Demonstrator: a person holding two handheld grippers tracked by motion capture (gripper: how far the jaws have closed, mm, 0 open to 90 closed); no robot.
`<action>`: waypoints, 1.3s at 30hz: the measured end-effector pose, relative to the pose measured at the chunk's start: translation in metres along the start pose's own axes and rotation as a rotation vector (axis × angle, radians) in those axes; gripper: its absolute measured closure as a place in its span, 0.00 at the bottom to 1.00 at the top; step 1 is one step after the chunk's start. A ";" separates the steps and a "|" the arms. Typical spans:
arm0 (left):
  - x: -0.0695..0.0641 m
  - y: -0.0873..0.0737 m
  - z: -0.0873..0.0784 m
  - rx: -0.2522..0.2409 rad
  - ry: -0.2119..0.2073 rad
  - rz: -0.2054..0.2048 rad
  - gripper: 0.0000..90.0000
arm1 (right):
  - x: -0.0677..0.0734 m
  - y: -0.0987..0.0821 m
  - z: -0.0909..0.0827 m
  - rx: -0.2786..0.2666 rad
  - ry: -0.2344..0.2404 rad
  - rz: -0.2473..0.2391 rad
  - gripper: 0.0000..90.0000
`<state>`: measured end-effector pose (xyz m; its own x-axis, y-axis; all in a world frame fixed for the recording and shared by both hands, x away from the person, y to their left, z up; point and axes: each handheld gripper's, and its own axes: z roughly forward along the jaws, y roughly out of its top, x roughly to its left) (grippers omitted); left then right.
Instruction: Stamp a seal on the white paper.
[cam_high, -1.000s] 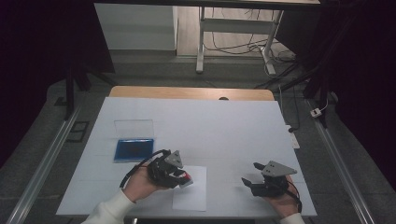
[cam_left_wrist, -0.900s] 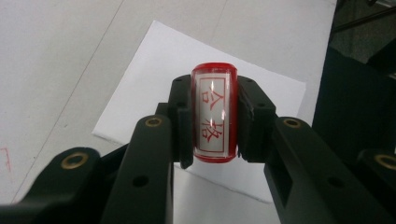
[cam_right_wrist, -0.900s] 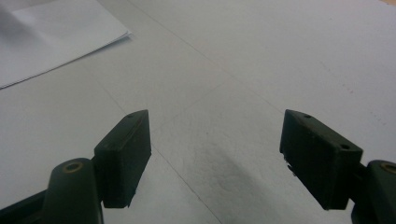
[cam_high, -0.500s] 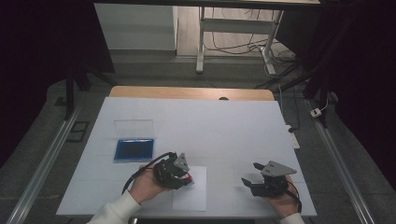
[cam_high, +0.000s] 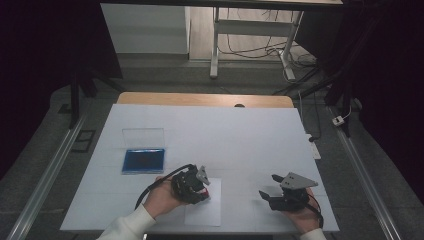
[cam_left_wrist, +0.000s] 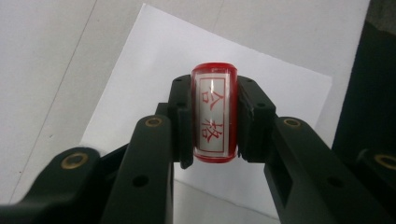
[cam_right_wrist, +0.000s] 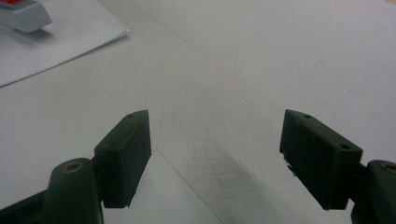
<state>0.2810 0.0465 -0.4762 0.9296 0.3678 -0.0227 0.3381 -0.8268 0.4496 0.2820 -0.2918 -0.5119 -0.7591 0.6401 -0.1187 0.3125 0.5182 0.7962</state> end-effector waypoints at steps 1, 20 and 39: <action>0.000 0.000 0.000 0.002 0.004 -0.001 0.78 | 0.000 0.000 0.000 0.000 0.000 0.000 0.27; 0.000 0.006 0.007 0.035 0.030 0.001 0.78 | 0.000 0.000 0.000 0.001 -0.002 0.000 0.27; -0.001 0.011 0.013 0.064 0.037 -0.011 0.78 | 0.001 0.000 0.000 -0.002 0.004 -0.001 0.27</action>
<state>0.2856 0.0316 -0.4828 0.9200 0.3919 0.0062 0.3585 -0.8476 0.3912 0.2816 -0.2913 -0.5116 -0.7620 0.6369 -0.1171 0.3103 0.5179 0.7972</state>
